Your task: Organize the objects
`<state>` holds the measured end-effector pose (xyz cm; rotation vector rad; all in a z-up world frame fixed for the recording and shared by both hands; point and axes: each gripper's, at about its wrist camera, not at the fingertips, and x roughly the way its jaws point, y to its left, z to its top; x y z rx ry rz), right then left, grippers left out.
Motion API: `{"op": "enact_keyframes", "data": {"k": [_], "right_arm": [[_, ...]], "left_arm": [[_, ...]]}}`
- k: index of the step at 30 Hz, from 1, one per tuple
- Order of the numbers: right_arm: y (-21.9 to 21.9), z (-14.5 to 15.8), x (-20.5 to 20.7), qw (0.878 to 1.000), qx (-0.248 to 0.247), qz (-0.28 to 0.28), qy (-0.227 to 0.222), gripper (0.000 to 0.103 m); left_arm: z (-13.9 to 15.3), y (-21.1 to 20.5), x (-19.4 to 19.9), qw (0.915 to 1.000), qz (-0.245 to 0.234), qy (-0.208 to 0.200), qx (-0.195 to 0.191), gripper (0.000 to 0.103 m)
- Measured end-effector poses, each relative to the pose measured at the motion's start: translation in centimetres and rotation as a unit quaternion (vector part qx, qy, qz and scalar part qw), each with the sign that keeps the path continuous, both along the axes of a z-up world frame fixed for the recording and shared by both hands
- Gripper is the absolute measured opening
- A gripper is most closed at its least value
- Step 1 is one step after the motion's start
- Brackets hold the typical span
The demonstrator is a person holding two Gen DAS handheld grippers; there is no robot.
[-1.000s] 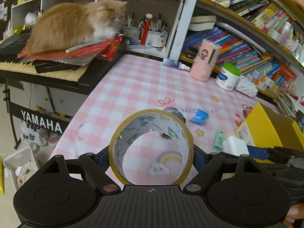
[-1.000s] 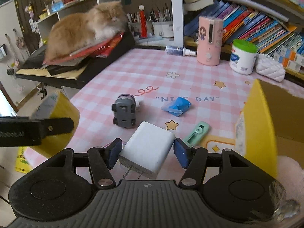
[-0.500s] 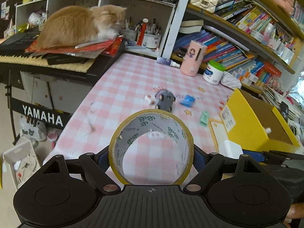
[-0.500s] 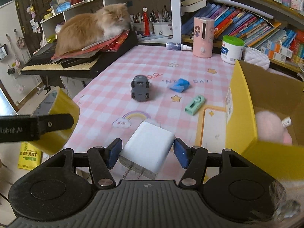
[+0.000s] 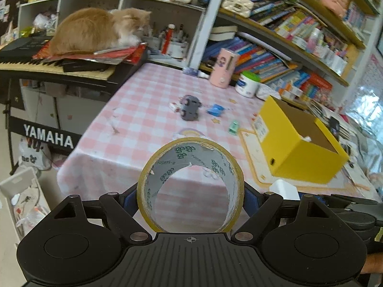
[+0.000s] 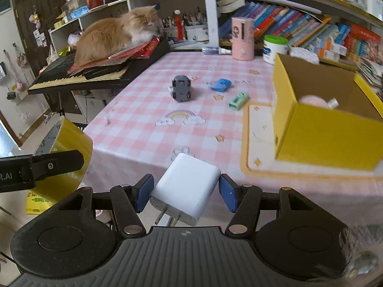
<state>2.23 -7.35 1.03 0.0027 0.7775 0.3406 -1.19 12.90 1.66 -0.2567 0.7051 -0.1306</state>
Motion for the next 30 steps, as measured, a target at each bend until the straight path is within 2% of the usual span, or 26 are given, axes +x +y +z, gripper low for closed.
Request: {"op": "enact_keyframes", "data": {"k": [7, 11, 16, 23, 26, 30], "right_arm": [[-3.2, -0.3, -3.1, 0.998, 0.003, -0.055, 0.008, 0.057], [-5.8, -0.6, -4.7, 0.995, 0.001, -0.098, 0.013, 0.057], [-9.6, -1.1, -6.4, 0.986, 0.004, -0.162, 0.022, 0.057], [-14.3, -1.5, -8.4, 0.973, 0.004, -0.231, 0.028, 0.057], [-16.1, -1.6, -8.6, 0.966, 0.008, -0.256, 0.03, 0.057], [-17.8, -1.8, -8.0, 0.962, 0.011, -0.269, 0.037, 0.057]], "left_arm": [[-0.2, -3.0, -0.3, 0.9984, -0.056, 0.002, -0.002, 0.083], [-0.5, -5.9, 0.3, 0.9946, -0.104, 0.007, -0.003, 0.083], [-0.7, -10.0, 1.0, 0.9854, -0.17, 0.009, -0.002, 0.083], [-1.0, -15.3, 1.8, 0.9713, -0.238, 0.011, 0.002, 0.083], [-1.0, -16.9, 2.1, 0.9674, -0.253, 0.008, 0.005, 0.083], [-0.9, -18.1, 3.1, 0.9668, -0.255, 0.008, 0.005, 0.083]]}}
